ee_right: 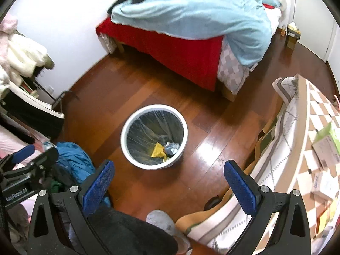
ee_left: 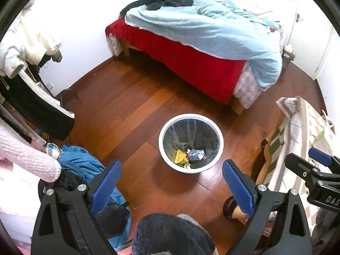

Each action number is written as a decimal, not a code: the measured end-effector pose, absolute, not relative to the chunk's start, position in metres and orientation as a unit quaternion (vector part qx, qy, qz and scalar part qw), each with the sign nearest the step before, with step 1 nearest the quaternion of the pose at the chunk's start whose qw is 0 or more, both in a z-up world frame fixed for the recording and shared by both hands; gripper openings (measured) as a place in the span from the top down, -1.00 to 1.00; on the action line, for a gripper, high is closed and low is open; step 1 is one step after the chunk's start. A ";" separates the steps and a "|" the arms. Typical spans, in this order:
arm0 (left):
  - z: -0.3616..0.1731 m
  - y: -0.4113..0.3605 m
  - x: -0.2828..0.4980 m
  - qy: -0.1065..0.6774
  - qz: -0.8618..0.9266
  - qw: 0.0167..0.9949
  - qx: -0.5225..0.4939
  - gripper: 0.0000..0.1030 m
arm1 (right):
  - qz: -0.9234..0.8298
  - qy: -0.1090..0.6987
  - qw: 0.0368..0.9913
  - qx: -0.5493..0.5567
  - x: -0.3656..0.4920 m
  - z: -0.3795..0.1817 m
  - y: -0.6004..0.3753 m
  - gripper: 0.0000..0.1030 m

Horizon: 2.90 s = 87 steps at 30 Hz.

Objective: Collect trash
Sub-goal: 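Move both tools back toward the table, then grasp the red Coca-Cola can with the right tool while the left tool grasps the white box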

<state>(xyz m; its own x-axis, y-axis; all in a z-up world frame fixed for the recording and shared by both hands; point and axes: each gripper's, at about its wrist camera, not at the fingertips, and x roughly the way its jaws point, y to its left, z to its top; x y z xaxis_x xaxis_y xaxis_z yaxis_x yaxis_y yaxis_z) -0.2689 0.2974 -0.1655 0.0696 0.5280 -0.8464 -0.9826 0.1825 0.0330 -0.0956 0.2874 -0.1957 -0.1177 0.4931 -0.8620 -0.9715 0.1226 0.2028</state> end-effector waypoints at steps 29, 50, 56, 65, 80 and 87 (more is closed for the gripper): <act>-0.180 0.171 0.105 0.470 0.289 0.828 -0.104 -0.88 | 0.370 0.490 0.786 -0.068 0.203 -0.121 0.006 -1.00; -0.302 0.124 0.235 0.623 0.073 0.756 0.185 -0.64 | 0.210 0.529 0.821 -0.035 0.359 -0.247 -0.079 -1.00; -0.311 0.126 0.234 0.626 0.072 0.753 0.189 -0.15 | 0.202 0.528 0.824 -0.035 0.369 -0.264 -0.074 -1.00; -0.307 0.126 0.231 0.619 0.074 0.761 0.180 0.04 | 0.204 0.517 0.830 -0.044 0.375 -0.271 -0.066 -0.39; -0.261 0.121 0.208 0.554 0.105 0.813 0.144 0.16 | 0.227 0.481 0.845 -0.056 0.355 -0.244 -0.070 -0.37; -0.211 0.137 0.184 0.501 0.159 0.845 0.094 0.16 | 0.252 0.450 0.853 -0.075 0.337 -0.206 -0.061 -0.36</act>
<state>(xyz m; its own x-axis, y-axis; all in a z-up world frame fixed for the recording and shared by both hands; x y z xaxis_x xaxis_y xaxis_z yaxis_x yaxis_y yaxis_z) 0.1840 0.1369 -0.2111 0.4463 0.3637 -0.8176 -0.1746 0.9315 0.3190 0.3372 -0.0612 -0.2055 0.4668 0.3625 -0.8066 -0.4986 0.8612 0.0985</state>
